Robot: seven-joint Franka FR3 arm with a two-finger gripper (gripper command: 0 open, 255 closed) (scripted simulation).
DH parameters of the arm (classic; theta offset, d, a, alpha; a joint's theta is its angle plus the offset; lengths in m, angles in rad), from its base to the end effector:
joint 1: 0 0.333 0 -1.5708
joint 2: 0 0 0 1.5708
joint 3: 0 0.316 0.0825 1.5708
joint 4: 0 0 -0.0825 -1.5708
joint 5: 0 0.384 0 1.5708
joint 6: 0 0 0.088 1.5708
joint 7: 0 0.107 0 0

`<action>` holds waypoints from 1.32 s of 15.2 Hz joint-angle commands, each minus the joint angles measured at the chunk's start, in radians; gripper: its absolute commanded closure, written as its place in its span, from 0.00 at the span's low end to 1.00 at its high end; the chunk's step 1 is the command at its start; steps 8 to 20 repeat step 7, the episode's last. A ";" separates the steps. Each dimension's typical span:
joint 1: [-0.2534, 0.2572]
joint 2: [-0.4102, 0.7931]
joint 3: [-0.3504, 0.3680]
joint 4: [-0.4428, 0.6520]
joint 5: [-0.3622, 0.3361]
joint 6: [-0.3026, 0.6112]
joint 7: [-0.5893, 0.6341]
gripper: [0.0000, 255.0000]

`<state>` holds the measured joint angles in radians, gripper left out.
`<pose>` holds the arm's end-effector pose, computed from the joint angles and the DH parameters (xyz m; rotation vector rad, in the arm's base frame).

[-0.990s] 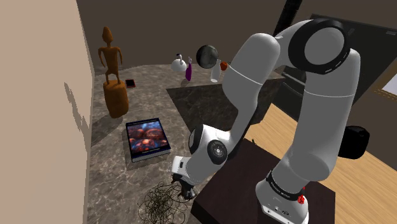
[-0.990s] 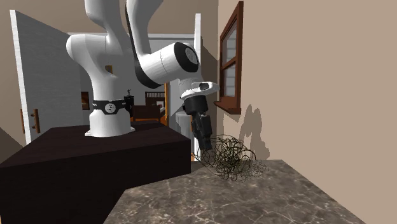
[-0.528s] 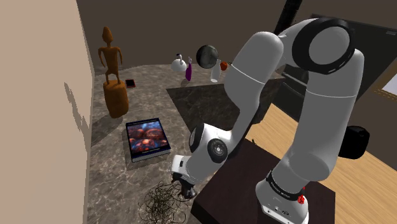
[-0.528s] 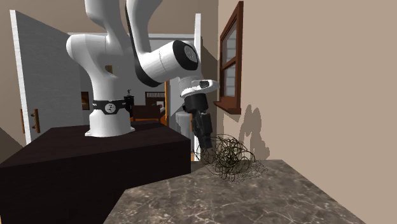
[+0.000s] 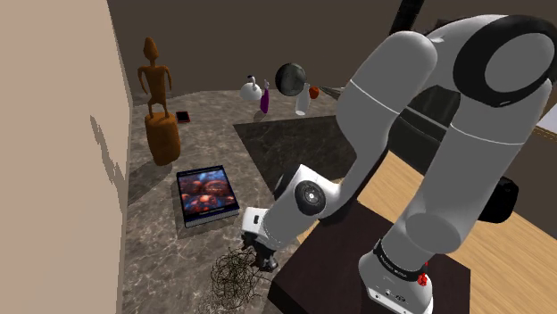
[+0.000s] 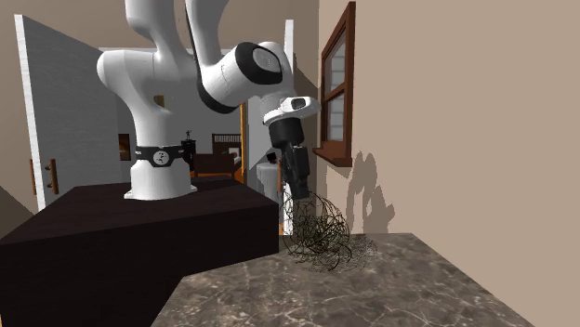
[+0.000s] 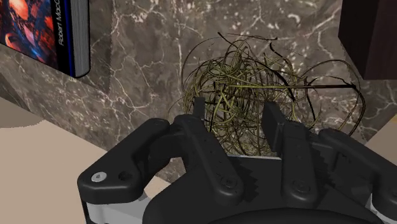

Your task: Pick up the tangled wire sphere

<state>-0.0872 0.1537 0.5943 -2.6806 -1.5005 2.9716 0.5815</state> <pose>0.2853 0.2484 0.1943 2.2864 1.8838 0.4405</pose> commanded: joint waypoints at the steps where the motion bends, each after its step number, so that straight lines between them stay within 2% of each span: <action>1: -0.011 -0.051 0.016 -0.028 0.120 0.021 -0.103 1.00; 3: -0.022 -0.104 0.038 -0.060 0.264 0.041 -0.227 1.00; 5: -0.026 -0.163 0.062 -0.098 0.452 0.060 -0.384 1.00; 6: -0.022 -0.167 0.061 -0.101 0.468 0.061 -0.397 1.00; 20: -0.020 -0.167 0.059 -0.101 0.468 0.061 -0.397 1.00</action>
